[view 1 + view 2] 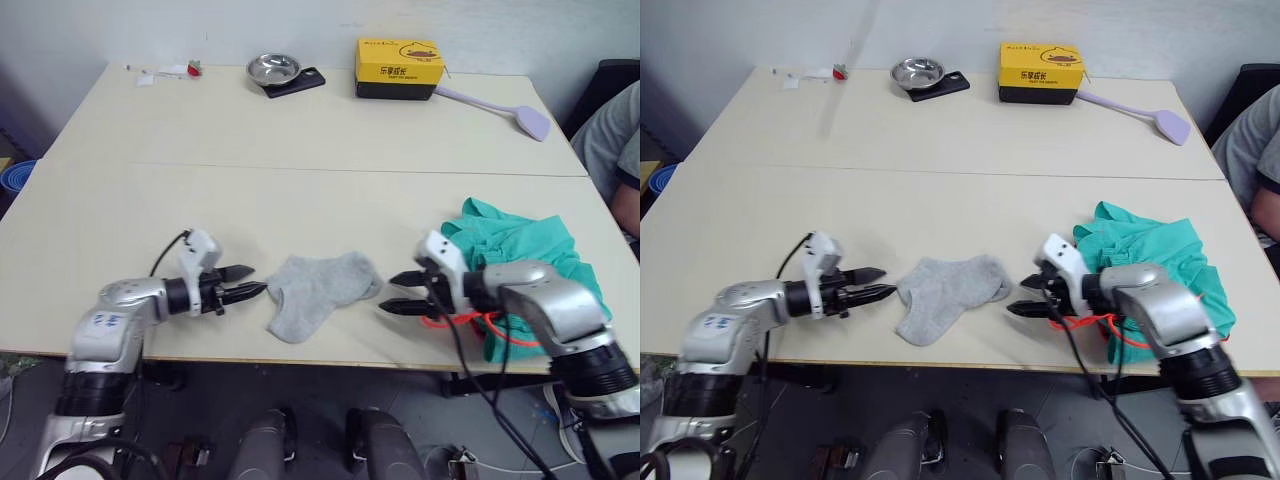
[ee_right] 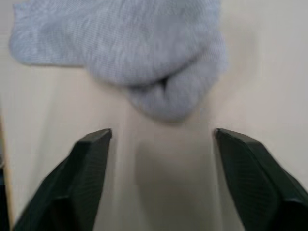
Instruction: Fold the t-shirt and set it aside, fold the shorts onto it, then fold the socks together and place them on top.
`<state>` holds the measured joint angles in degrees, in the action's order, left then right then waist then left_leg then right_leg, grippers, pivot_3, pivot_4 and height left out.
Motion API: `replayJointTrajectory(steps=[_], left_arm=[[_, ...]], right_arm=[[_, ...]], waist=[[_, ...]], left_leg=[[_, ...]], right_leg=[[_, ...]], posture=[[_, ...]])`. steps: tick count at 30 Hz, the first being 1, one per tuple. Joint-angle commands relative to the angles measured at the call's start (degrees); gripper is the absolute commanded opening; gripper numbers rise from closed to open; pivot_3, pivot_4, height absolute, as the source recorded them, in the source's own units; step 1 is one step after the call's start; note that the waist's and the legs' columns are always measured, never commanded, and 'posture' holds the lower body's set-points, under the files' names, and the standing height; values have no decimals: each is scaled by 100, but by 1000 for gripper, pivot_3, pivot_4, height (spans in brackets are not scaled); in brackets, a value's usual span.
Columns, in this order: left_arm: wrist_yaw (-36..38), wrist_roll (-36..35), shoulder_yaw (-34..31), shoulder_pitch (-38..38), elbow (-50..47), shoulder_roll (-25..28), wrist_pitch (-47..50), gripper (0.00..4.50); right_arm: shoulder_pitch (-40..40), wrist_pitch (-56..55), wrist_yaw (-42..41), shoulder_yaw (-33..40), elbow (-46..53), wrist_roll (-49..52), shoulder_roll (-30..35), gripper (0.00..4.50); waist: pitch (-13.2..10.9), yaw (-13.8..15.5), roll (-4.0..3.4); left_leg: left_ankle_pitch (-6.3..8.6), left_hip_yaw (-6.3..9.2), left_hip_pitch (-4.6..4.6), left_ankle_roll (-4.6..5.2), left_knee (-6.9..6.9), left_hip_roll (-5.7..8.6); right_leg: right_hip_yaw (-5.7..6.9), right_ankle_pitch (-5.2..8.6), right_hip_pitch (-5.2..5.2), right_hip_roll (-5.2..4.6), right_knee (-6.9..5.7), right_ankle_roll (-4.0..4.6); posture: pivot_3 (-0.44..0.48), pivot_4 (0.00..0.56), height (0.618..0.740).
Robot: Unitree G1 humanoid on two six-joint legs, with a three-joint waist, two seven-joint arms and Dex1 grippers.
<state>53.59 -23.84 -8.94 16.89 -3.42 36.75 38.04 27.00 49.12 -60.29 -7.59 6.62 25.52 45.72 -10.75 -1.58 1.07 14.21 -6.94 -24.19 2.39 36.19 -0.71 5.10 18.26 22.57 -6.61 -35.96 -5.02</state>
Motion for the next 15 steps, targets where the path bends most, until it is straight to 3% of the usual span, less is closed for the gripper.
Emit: replayJointTrajectory(steps=[1,4,9,15], left_arm=[[787,-861,-344,-353,-806,541,425,3757],[803,-1050,-129,-631,-1134,817,888,3757],[-190,-829,371,-544,-1370,289,1175,3757],[-963,-934,692,-663,-1835,8,1888,3757]], right_arm=[[223,536,-211,386,188,552,95,4115],[516,839,48,380,12,621,-147,4115],[879,964,364,24,-332,391,-566,4115],[1264,923,673,-66,-739,269,-1035,4115]], waist=[[0,-19,0],[-1,-53,-11],[-6,28,-18],[-6,2,-18]], left_leg=[[1,0,1,-1,-3,0],[1,0,7,-12,-10,-2],[0,6,6,-10,-9,-2],[-3,1,-1,-9,-9,1]], right_leg=[[0,0,0,0,1,0],[-2,4,1,0,0,7],[-2,1,1,0,-2,20],[-1,-1,3,0,0,16]], posture=[[0,150,740],[0,150,740],[0,150,740],[0,150,740]])
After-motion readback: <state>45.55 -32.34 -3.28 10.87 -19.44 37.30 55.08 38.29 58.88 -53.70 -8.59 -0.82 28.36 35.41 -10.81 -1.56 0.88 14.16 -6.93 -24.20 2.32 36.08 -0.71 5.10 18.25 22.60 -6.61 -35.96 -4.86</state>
